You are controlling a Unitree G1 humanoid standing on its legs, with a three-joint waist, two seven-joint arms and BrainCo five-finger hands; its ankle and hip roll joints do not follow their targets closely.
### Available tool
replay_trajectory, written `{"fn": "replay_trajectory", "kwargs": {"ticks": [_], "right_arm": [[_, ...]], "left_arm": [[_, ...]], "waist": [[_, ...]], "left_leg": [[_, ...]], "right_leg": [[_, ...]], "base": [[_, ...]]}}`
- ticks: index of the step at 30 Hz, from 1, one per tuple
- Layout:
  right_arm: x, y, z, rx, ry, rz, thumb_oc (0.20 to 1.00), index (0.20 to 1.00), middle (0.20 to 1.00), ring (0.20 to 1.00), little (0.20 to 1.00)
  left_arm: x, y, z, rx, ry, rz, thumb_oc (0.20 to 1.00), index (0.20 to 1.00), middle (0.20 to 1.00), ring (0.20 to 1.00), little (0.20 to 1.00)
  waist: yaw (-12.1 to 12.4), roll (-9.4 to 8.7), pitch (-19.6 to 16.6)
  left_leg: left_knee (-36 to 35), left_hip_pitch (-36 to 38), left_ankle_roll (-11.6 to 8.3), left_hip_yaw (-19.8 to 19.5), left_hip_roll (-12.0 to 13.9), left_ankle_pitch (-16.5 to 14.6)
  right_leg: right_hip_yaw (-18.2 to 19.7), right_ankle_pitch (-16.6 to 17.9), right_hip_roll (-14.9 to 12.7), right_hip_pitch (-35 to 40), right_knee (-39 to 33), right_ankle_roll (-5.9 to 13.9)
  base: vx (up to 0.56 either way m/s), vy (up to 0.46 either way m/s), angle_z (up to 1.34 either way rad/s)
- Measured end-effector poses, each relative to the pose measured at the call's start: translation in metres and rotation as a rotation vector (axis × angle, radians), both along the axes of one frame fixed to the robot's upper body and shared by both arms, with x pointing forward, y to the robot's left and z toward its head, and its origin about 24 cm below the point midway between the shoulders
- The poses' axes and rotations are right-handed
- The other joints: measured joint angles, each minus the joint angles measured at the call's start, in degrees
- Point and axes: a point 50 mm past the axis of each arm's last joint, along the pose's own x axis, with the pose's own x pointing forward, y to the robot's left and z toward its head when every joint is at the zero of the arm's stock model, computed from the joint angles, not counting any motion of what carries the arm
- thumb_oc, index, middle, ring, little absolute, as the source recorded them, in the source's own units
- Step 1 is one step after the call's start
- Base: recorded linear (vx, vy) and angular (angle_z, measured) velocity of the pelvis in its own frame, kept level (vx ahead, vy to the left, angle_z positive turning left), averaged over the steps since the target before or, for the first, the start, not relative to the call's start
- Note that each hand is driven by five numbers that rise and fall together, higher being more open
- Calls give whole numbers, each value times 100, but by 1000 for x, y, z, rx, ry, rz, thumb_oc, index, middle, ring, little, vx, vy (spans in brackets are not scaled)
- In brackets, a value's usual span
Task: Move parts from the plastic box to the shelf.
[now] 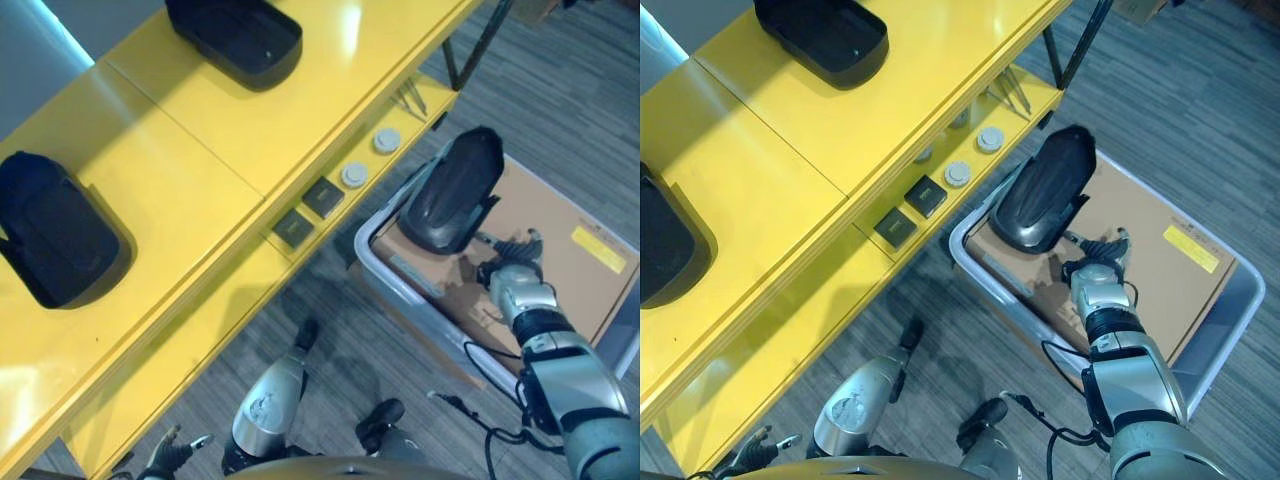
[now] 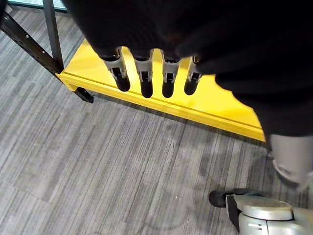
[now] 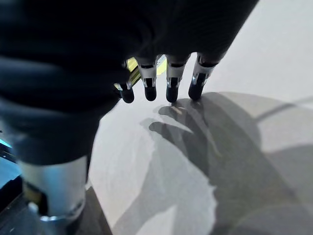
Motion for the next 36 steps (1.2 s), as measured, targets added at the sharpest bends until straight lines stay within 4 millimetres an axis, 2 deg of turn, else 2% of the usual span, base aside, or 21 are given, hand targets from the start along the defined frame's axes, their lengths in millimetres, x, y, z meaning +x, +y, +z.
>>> {"fn": "replay_trajectory", "kwargs": {"ticks": [5,7,13,14,15,16,36], "right_arm": [[8,-2,22,-26,-68,11,1000,1000,1000,1000,1000],[11,-3,29,-30,-97,10,1000,1000,1000,1000,1000],[13,-2,32,-31,-105,19,1000,1000,1000,1000,1000],[13,-2,33,-31,-105,19,539,539,539,539,539],[13,-2,33,-31,-105,20,256,256,256,256,256],[13,-1,33,-33,-106,24,200,200,200,200,200],[16,5,37,-39,-124,57,200,200,200,200,200]], "left_arm": [[8,1,2,-16,-34,22,1000,1000,1000,1000,1000],[10,2,3,-18,-44,22,1000,1000,1000,1000,1000],[11,1,3,-21,-49,20,1000,1000,1000,1000,1000],[11,1,3,-22,-49,19,1000,1000,1000,1000,1000],[12,1,3,-23,-51,19,1000,1000,1000,1000,1000],[13,0,3,-26,-57,16,1000,1000,1000,1000,1000],[18,-1,5,-32,-75,8,1000,1000,1000,1000,1000]], "waist": [[56,30,92],[67,34,119],[101,33,122],[103,33,122],[108,32,123],[110,30,123],[48,-7,100]], "left_leg": [[4,-161,-40,-19,-29,-18],[8,-240,2,-37,-29,42],[11,-231,15,-45,-41,52],[13,-230,15,-45,-39,53],[14,-228,15,-46,-38,53],[14,-216,15,-49,-37,53],[-10,70,-17,-52,6,47]], "right_leg": [[2,-76,-70,-207,125,2],[-1,-65,-70,-294,191,-13],[-1,-65,-74,-280,189,-8],[-2,-65,-74,-278,189,-8],[-5,-65,-72,-271,188,-7],[-9,-62,-68,-253,182,-4],[-9,-33,-24,43,79,2]], "base": [[-49,30,3],[-8,26,4],[0,0,0],[0,0,0],[0,0,0],[0,0,0],[20,-47,0]]}}
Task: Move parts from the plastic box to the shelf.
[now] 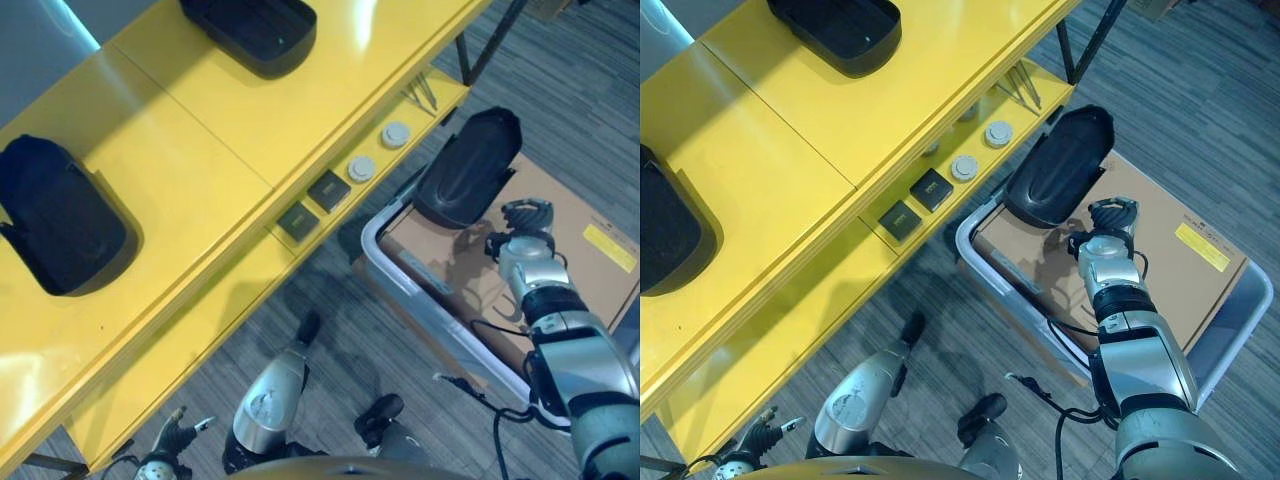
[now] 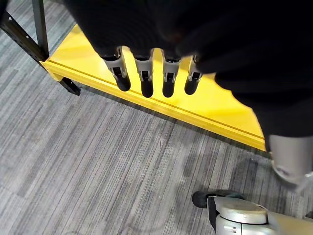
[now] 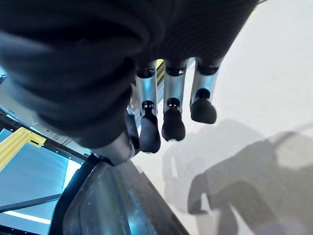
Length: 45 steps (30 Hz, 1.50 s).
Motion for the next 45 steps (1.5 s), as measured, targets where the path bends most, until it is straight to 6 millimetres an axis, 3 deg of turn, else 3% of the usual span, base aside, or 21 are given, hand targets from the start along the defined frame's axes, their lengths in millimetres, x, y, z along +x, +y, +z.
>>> {"fn": "replay_trajectory", "kwargs": {"ticks": [6,7,8,14,16,17,24,32,36,45], "right_arm": [[-5,-4,-7,11,10,-17,200,200,200,200,200],[-8,-5,-11,9,20,-19,507,507,507,507,507],[-11,-6,-14,9,18,-21,1000,1000,1000,1000,1000],[-14,-1,-4,-5,-56,-22,1000,1000,1000,1000,1000],[-15,-1,-8,-2,-40,-25,1000,1000,1000,1000,1000],[-15,-1,-8,-1,-35,-26,1000,1000,1000,1000,1000],[-15,4,-20,18,19,-17,1000,1000,1000,1000,1000],[-15,-3,-32,5,112,-61,1000,1000,1000,1000,1000],[-10,0,-25,-8,101,-50,1000,1000,1000,1000,1000],[3,-5,11,-44,19,-55,1000,1000,1000,1000,1000]], "left_arm": [[-1,1,0,5,10,-1,1000,1000,1000,1000,1000],[-3,1,-1,9,15,-7,1000,1000,1000,1000,1000],[-3,1,-1,12,18,-11,1000,1000,1000,1000,1000],[-13,1,-3,15,44,-8,1000,1000,1000,1000,1000],[-14,0,-3,18,48,-14,1000,1000,1000,1000,1000],[-14,0,-3,18,50,-17,1000,1000,1000,1000,1000],[-16,1,-4,24,62,-13,1000,1000,1000,1000,1000],[-16,0,-4,20,66,-23,1000,1000,1000,1000,1000],[-15,-1,-4,18,65,-29,1000,1000,1000,1000,1000],[-2,-5,-2,-12,30,-54,1000,1000,1000,1000,1000]], "waist": [[-21,-17,-107],[-15,-32,-195],[-36,-28,-262],[-180,-63,-522],[-207,-63,-575],[-202,-57,-581],[-139,-44,-588],[-27,59,-546],[19,209,-378],[54,212,33]], "left_leg": [[-16,152,-46,9,-4,-67],[-14,154,-36,14,-8,-73],[-14,174,-31,24,-6,-91],[-101,358,27,91,-12,-45],[-114,360,-44,82,-4,-120],[-108,356,27,93,-7,-57],[-109,356,-17,91,-26,-111],[-72,44,10,39,-89,-50],[-6,-46,59,23,-104,-10],[11,-280,30,7,-102,58]], "right_leg": [[-3,4,14,184,-93,-5],[-2,5,16,192,-110,-4],[-3,11,20,220,-143,-5],[27,126,71,403,-330,35],[34,95,68,415,-359,17],[21,130,62,412,-337,32],[29,106,39,411,-340,13],[12,16,-77,37,-76,25],[6,4,-105,-42,12,43],[48,-144,-192,-430,385,30]], "base": [[22,-31,-1],[43,-23,-1],[61,-25,-3],[4,22,-5],[-9,43,-2],[32,38,0],[37,25,1],[-41,56,4],[-49,34,3],[-30,15,2]]}}
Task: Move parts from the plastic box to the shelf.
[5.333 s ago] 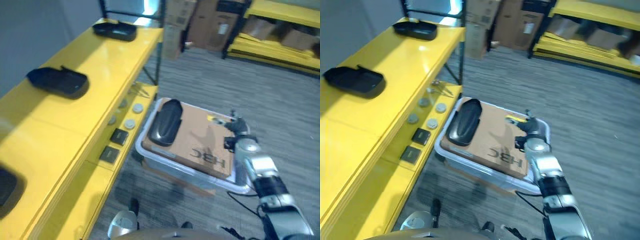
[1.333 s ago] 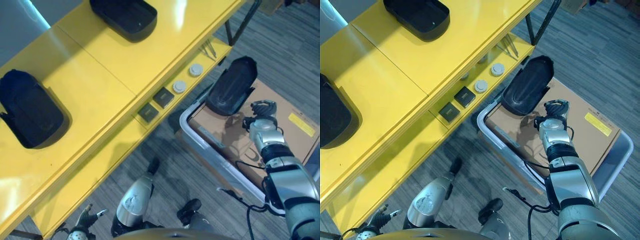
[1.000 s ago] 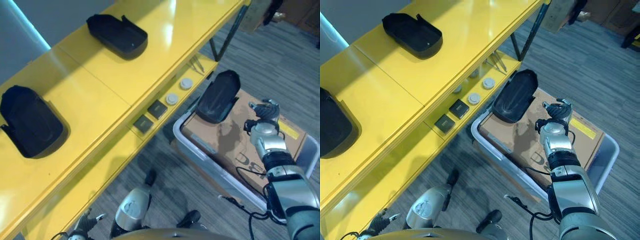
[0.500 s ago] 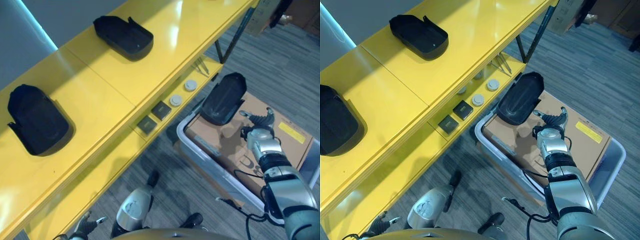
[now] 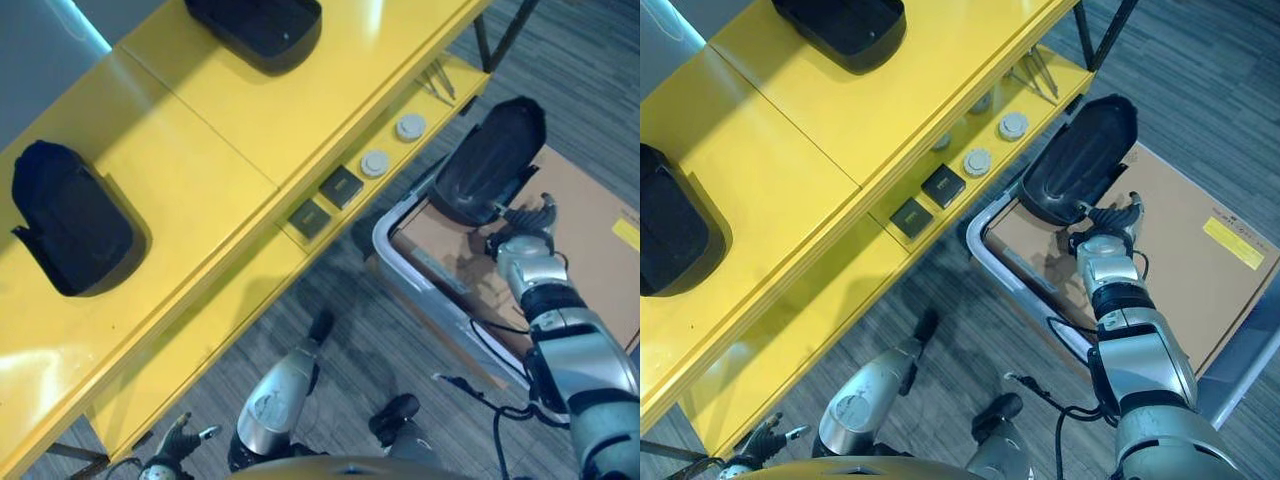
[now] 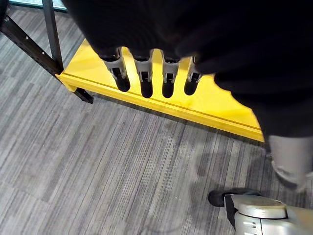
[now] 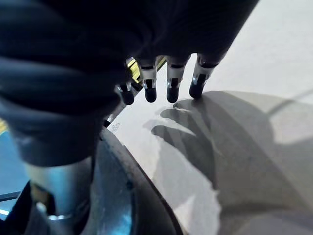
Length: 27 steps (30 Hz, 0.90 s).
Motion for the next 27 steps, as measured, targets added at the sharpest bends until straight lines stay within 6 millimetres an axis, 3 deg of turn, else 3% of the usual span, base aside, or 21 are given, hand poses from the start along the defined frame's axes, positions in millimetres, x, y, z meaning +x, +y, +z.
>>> {"fn": "replay_trajectory", "kwargs": {"ticks": [10,16,17,18,19,21,24,27], "right_arm": [[1,-1,4,-27,3,18,1000,1000,1000,1000,1000],[5,2,-2,-242,252,102,1000,1000,1000,1000,1000],[4,0,-2,-269,285,109,940,940,940,940,940],[5,-2,-1,-315,330,119,812,812,812,812,812],[5,-5,0,-355,366,124,507,507,507,507,507],[5,-8,2,-393,406,123,200,200,200,200,200],[5,-16,17,-431,402,99,200,200,200,200,200],[3,-20,17,-418,415,85,200,200,200,200,200]], "left_arm": [[4,-1,1,-13,-19,7,1000,1000,1000,1000,1000],[6,2,2,-12,-23,6,1000,1000,1000,1000,1000],[7,2,2,-12,-24,7,1000,1000,1000,1000,1000],[8,2,3,-12,-27,6,1000,1000,1000,1000,1000],[8,3,3,-11,-29,6,1000,1000,1000,1000,1000],[9,5,4,-12,-27,0,1000,1000,1000,1000,1000],[14,10,7,-7,-43,-3,1000,1000,1000,1000,1000],[22,14,11,-3,-72,2,1000,1000,1000,1000,1000]], "waist": [[11,-43,41],[41,-154,106],[51,-162,110],[60,-162,111],[70,-164,111],[75,-167,113],[97,-166,114],[88,-166,114]], "left_leg": [[1,-67,-2,-5,2,-2],[6,-74,-8,-9,24,-4],[6,-76,-9,-10,26,-5],[6,-80,-10,-10,27,-6],[6,-83,-11,-11,29,-6],[6,-91,-14,-13,34,-3],[21,-208,-57,-19,56,2],[25,-238,-15,-22,59,38]], "right_leg": [[-4,-12,2,-63,10,-2],[-3,-28,13,-80,36,-13],[-8,-28,14,-79,36,-12],[-13,-27,15,-79,36,-11],[-18,-27,16,-79,41,-12],[-21,-27,20,-87,48,-11],[-24,-25,35,-201,80,-18],[-29,-14,38,-225,81,-30]], "base": [[0,0,0],[0,-5,0],[0,0,0],[0,0,0],[0,0,0],[0,0,0],[-11,-5,0],[-22,-30,0]]}}
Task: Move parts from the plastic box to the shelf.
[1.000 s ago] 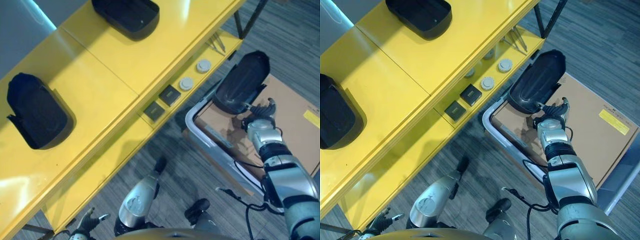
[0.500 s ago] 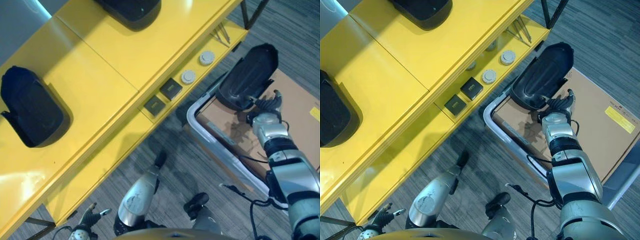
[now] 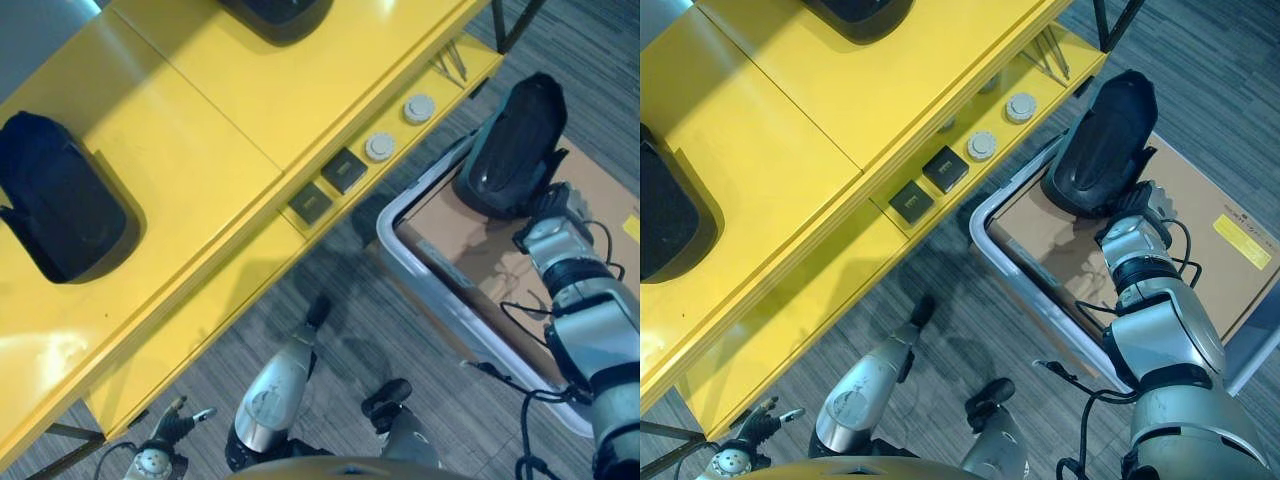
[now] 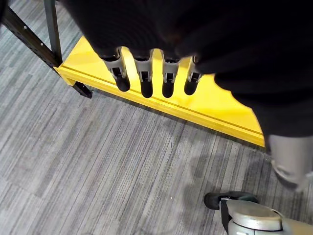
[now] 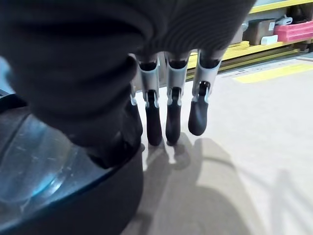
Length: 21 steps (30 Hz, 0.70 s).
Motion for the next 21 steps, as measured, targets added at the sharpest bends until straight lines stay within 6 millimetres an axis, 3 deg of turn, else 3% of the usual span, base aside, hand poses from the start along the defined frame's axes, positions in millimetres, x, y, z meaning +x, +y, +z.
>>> {"fn": "replay_trajectory", "kwargs": {"ticks": [8,13,16,17,21], "right_arm": [[-1,0,-5,95,-23,3,200,200,200,200,200],[-9,2,-25,176,-36,27,200,200,200,200,200],[-14,9,-32,233,-89,79,200,200,200,200,200],[-17,14,-34,258,-118,107,200,200,200,200,200],[-35,24,-45,317,-162,135,200,200,200,200,200]], "left_arm": [[7,-1,4,-25,-53,8,1000,1000,1000,1000,1000],[26,-6,16,-95,-181,4,1000,1000,1000,1000,1000],[50,-11,36,-190,-318,-17,1000,1000,1000,1000,1000],[67,-16,53,-289,-417,-16,1000,1000,1000,1000,1000],[98,-31,103,-528,-602,-81,1000,1000,1000,1000,1000]], "waist": [[-119,-1,0],[-174,-9,-4],[-237,-21,-23],[-343,-59,-96],[-482,-192,-338]], "left_leg": [[67,15,-15,4,37,-13],[47,247,-35,24,105,-33],[-41,553,-74,30,169,-60],[-73,656,-143,47,217,-92],[-255,910,-155,125,356,-30]], "right_leg": [[-2,4,36,51,-21,-8],[-8,56,114,321,-183,-36],[7,96,220,626,-334,-46],[15,95,280,742,-409,-20],[32,267,480,1023,-805,-100]], "base": [[-10,-65,-1],[9,-120,-3],[33,-162,-11],[3,-213,-16],[17,-118,-14]]}}
